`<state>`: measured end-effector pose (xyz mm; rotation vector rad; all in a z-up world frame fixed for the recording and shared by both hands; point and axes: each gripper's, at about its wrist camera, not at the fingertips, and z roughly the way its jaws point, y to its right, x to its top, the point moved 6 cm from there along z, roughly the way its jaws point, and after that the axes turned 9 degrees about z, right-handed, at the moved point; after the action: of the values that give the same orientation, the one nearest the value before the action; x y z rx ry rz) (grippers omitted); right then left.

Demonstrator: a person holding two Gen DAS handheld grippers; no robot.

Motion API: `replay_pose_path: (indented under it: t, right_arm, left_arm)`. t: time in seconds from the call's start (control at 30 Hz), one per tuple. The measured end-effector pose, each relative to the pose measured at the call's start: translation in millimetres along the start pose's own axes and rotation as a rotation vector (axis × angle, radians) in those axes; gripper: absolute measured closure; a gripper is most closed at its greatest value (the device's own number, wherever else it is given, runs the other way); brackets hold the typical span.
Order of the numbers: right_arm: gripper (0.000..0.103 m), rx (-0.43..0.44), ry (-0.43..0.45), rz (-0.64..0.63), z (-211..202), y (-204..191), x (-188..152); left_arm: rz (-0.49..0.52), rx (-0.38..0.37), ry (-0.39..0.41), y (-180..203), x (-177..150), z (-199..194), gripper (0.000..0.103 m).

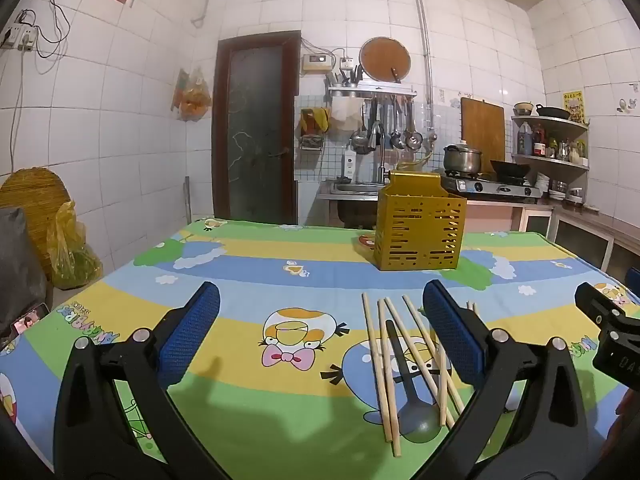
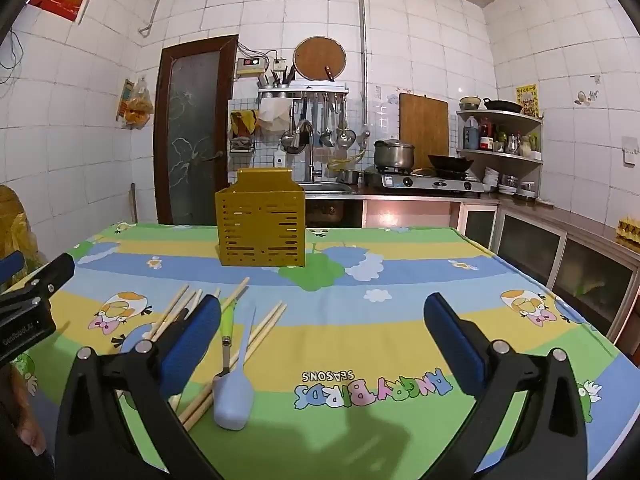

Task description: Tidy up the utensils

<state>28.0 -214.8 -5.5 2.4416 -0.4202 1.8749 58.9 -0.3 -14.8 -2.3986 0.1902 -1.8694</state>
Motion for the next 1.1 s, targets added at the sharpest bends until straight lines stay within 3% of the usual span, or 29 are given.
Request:
replay_pose_path:
  t: [1.1]
  right_arm:
    - [0.004,-0.001,0.031,-0.008,-8.8,2.5,6.2]
  left_arm:
    - [0.008,0.003,0.033,-0.3,5.8,-7.7,0.005]
